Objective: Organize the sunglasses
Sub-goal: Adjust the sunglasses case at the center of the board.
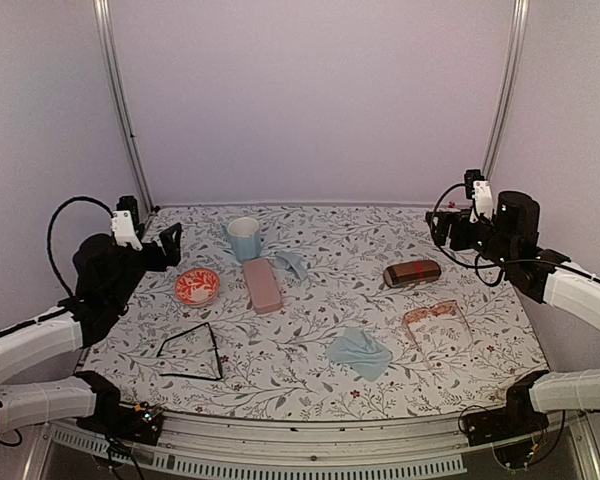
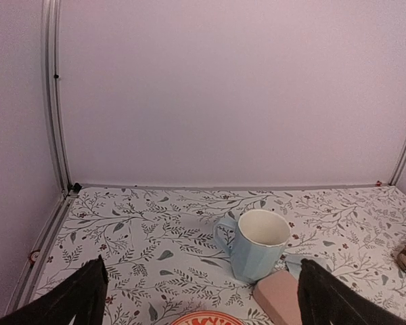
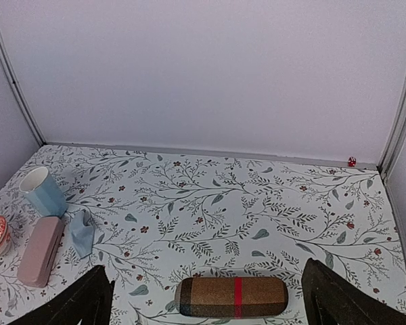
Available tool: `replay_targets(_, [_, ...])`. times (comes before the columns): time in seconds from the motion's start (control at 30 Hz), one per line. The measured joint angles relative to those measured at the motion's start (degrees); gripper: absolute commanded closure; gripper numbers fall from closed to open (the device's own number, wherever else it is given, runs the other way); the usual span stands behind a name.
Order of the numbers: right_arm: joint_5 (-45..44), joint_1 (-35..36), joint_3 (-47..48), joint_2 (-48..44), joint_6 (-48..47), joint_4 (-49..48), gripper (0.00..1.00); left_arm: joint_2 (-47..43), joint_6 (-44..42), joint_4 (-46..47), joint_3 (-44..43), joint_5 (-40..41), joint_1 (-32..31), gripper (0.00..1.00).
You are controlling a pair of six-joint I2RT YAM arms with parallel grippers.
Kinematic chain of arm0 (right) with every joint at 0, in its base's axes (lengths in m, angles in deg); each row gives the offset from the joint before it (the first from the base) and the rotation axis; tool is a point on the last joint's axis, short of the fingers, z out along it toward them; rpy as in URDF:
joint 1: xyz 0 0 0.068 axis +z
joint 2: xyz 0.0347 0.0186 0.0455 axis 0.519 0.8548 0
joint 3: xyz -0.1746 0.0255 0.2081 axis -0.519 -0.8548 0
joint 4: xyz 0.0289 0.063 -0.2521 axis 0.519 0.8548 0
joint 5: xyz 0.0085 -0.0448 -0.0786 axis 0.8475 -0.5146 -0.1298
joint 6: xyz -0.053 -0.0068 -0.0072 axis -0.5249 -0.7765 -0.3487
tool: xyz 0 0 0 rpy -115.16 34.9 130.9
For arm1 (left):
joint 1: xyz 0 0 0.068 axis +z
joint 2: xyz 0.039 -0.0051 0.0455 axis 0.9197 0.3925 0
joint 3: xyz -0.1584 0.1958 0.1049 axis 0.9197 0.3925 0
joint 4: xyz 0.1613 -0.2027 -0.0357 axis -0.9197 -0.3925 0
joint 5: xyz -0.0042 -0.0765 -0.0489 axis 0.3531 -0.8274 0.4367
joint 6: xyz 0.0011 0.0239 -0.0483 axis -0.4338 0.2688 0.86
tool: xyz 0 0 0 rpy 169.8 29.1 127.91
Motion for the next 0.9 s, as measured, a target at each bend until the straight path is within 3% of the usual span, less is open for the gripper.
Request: replay_targets(0.9, [-1.09, 1.90, 2.19, 1.46, 0.24, 5.09, 0.01, -0.07, 0.22, 0.50, 1.42, 0.28, -2.29, 0.01])
